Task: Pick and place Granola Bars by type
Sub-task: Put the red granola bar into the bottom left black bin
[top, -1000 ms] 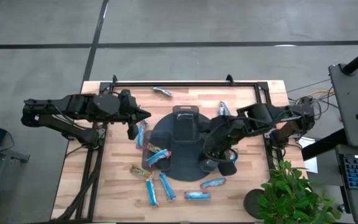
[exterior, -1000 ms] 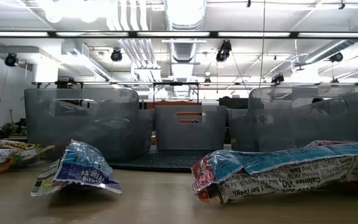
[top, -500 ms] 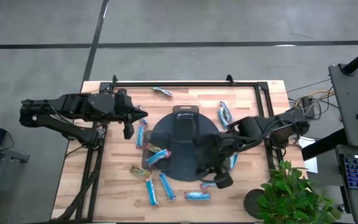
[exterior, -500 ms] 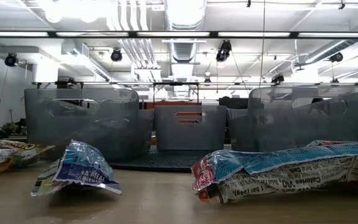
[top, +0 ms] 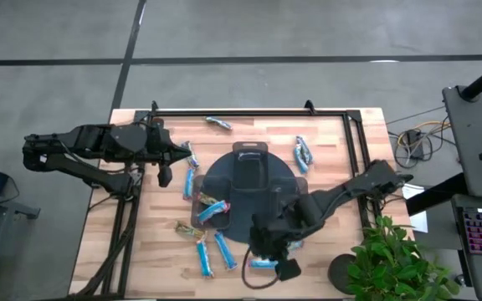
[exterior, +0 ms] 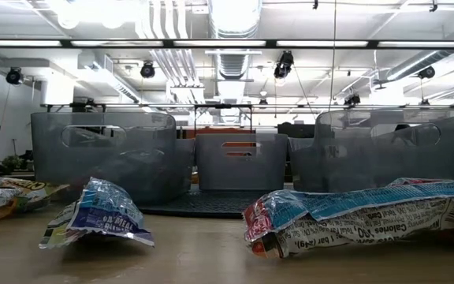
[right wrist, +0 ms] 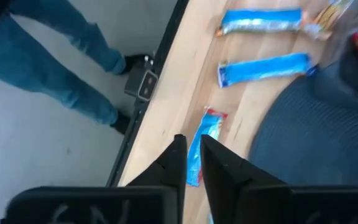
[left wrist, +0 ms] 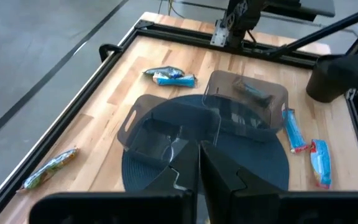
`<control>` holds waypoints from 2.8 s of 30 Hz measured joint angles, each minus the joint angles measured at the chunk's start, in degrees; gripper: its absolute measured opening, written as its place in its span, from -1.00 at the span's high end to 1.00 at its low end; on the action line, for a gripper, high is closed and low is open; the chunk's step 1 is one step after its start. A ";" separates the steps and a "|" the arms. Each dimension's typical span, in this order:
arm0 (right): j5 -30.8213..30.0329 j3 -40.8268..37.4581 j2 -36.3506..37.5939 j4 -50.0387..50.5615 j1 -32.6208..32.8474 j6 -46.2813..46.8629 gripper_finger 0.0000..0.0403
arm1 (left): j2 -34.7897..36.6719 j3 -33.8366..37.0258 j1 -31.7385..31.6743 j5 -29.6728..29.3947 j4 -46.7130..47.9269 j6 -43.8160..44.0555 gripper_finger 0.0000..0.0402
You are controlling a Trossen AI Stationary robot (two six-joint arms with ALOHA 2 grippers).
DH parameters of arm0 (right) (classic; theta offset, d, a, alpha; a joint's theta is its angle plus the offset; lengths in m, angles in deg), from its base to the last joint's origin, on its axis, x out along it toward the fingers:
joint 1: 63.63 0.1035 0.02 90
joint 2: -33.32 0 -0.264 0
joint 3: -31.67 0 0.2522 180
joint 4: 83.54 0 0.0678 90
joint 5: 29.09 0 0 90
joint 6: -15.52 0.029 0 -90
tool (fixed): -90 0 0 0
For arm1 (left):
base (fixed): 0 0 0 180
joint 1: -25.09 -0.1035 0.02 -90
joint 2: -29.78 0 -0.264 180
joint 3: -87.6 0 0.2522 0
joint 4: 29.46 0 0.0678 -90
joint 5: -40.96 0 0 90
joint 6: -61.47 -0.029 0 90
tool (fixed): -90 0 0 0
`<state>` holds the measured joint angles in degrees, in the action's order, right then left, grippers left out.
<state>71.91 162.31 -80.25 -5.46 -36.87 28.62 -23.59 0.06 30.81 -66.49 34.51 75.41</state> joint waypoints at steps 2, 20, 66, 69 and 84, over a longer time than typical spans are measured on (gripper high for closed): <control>0.19 0.00 -1.45 0.33 0.21 1.13 0.66 | 0.19 0.00 0.00 0.02 0.95 0.07 1.00; -0.49 0.00 -12.56 0.41 1.17 3.94 -0.04 | 0.39 0.00 0.00 -0.01 2.33 -2.49 1.00; -6.27 -0.42 -25.40 -0.60 3.35 10.06 0.21 | 0.97 0.00 -0.01 1.33 2.85 -2.05 1.00; -6.44 -0.42 -25.42 -0.42 3.31 10.04 0.37 | 0.97 0.00 -0.01 1.32 2.85 -1.85 1.00; -4.21 3.28 -22.44 0.06 3.11 10.76 0.83 | 1.45 0.00 0.01 1.31 2.83 -1.67 1.00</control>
<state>67.70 165.59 -102.69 -5.40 -33.77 39.38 -22.14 0.06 30.82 -65.18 37.34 73.74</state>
